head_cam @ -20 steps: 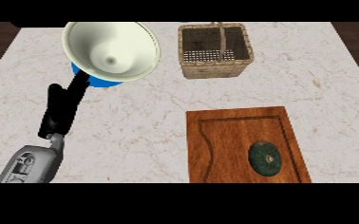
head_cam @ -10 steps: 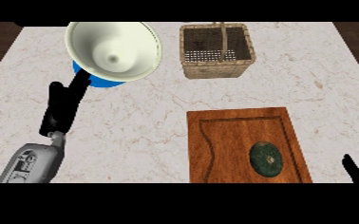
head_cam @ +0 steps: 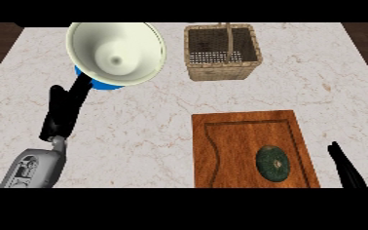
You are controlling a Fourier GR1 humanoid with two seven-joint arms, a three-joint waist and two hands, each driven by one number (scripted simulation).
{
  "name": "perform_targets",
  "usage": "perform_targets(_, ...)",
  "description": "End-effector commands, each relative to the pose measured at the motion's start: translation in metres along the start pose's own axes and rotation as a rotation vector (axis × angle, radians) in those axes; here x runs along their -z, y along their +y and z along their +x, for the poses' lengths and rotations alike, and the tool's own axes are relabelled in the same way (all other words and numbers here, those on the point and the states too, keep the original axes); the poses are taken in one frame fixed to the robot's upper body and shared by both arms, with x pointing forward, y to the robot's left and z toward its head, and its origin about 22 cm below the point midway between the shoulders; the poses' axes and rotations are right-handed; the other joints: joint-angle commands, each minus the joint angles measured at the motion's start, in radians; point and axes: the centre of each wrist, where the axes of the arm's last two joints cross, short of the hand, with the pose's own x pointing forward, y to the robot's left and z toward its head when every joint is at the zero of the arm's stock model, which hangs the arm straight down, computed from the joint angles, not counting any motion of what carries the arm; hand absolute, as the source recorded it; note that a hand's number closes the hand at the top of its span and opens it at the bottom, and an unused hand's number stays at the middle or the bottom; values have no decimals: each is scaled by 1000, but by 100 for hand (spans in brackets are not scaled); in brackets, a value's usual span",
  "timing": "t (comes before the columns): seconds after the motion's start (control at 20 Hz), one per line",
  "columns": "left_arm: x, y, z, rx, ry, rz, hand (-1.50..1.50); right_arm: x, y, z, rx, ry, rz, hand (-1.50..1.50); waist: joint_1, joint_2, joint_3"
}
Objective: Pick the squash from the cutting board and place it in the basket
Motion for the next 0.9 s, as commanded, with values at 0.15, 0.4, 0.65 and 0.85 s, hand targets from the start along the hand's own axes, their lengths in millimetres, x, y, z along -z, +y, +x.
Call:
perform_targets(0.15,4,15,-11,12,5,3,0,25,8,-11,-4,-5,10,-150,-1,1,0)
perform_targets(0.4,-6,8,-2,4,-8,6,0,30,45,1,5,-22,3,-150,1,0,0)
perform_targets(0.65,-7,2,-2,6,-2,-4,0,39,46,2,-14,7,31,-150,1,0,0)
perform_targets(0.85,2,16,8,7,-5,8,0,38,46,-1,-21,31,72,-150,0,0,0)
